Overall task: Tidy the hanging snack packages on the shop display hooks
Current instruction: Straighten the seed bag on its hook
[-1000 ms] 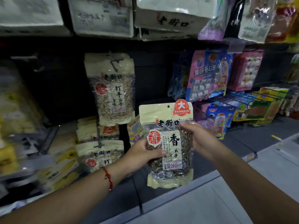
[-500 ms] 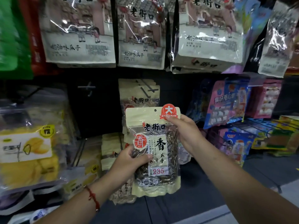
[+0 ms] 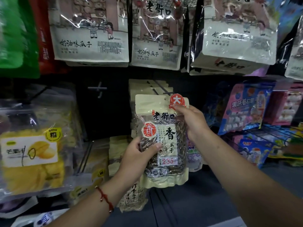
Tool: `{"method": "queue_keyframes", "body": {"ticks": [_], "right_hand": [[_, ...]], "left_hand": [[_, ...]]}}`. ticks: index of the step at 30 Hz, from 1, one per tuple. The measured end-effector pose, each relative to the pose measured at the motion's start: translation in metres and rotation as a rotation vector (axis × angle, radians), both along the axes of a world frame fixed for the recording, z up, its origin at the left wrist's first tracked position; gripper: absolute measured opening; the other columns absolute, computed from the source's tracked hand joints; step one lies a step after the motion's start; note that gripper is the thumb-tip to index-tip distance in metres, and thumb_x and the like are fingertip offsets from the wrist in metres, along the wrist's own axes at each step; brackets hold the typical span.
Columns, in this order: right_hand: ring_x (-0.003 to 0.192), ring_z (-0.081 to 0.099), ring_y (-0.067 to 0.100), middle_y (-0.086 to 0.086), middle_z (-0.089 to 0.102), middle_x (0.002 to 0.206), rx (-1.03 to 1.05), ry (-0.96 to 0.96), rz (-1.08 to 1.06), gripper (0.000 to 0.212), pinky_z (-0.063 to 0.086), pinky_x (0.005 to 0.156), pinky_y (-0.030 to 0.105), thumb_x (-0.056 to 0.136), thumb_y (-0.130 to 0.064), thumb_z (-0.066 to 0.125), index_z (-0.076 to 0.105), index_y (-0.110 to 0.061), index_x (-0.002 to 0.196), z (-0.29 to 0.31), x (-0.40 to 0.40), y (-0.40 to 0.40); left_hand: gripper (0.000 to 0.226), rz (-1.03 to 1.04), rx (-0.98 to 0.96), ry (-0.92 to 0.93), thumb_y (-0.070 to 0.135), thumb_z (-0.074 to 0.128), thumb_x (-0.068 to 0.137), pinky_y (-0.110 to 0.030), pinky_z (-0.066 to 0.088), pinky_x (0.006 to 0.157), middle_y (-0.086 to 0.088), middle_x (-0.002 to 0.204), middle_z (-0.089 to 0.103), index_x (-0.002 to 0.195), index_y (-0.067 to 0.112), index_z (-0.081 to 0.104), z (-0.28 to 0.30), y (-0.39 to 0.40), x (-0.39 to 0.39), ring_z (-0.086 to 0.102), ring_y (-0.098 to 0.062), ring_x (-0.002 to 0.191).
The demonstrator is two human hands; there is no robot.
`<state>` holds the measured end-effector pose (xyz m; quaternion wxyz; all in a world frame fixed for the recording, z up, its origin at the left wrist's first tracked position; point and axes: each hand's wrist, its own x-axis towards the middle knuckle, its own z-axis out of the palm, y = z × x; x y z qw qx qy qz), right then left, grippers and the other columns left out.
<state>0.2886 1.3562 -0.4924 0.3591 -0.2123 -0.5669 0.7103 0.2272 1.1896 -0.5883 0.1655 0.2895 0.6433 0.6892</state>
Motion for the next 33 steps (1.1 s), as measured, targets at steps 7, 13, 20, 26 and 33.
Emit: {"method": "queue_keyframes", "body": {"ticks": [7, 13, 20, 26, 33], "right_hand": [[0.057, 0.068, 0.007, 0.001, 0.073, 0.076, 0.055, -0.034, -0.026, 0.017, 0.051, 0.049, 0.018, 0.084, -0.014, 0.077, 0.069, -0.008, 0.098, -0.006, -0.007, 0.005], [0.063, 0.070, 0.009, 0.003, 0.075, 0.088, 0.034, -0.063, -0.038, 0.020, 0.051, 0.049, 0.018, 0.085, -0.017, 0.077, 0.070, -0.010, 0.101, -0.010, -0.014, 0.008], [0.091, 0.071, 0.019, -0.001, 0.075, 0.095, 0.133, -0.132, -0.120, 0.029, 0.056, 0.089, 0.036, 0.087, -0.038, 0.075, 0.068, -0.015, 0.104, -0.020, -0.040, 0.012], [0.109, 0.062, 0.021, -0.005, 0.063, 0.113, 0.270, -0.329, -0.088, 0.053, 0.047, 0.092, 0.034, 0.084, -0.052, 0.070, 0.050, -0.022, 0.123, -0.038, -0.041, 0.011], [0.122, 0.057, 0.022, -0.002, 0.058, 0.133, 0.366, -0.474, -0.013, 0.091, 0.048, 0.104, 0.043, 0.066, -0.062, 0.075, 0.041, -0.024, 0.142, -0.077, -0.025, 0.005]], "left_hand": [[0.054, 0.077, 0.025, 0.122, 0.059, 0.071, 0.080, -0.032, 0.052, 0.095, 0.021, 0.114, 0.070, 0.128, 0.036, 0.057, -0.010, 0.005, 0.013, 0.064, -0.002, 0.110], [0.076, 0.154, -0.006, 0.182, 0.066, 0.061, 0.084, -0.034, 0.042, 0.105, 0.016, 0.140, 0.050, 0.146, 0.026, 0.042, -0.015, 0.008, 0.006, 0.047, -0.010, 0.131], [0.061, 0.238, -0.079, 0.207, 0.053, 0.062, 0.091, -0.027, 0.044, 0.091, 0.012, 0.134, 0.054, 0.142, 0.026, 0.044, -0.016, 0.021, -0.021, 0.052, -0.006, 0.117], [0.043, 0.273, -0.090, 0.212, 0.045, 0.065, 0.093, -0.024, 0.047, 0.079, 0.017, 0.116, 0.062, 0.129, 0.025, 0.051, -0.020, 0.039, -0.032, 0.059, -0.007, 0.108], [0.035, 0.305, -0.088, 0.210, 0.040, 0.063, 0.095, -0.029, 0.041, 0.082, 0.014, 0.111, 0.059, 0.126, 0.027, 0.050, -0.022, 0.054, -0.038, 0.057, -0.011, 0.104]]}}
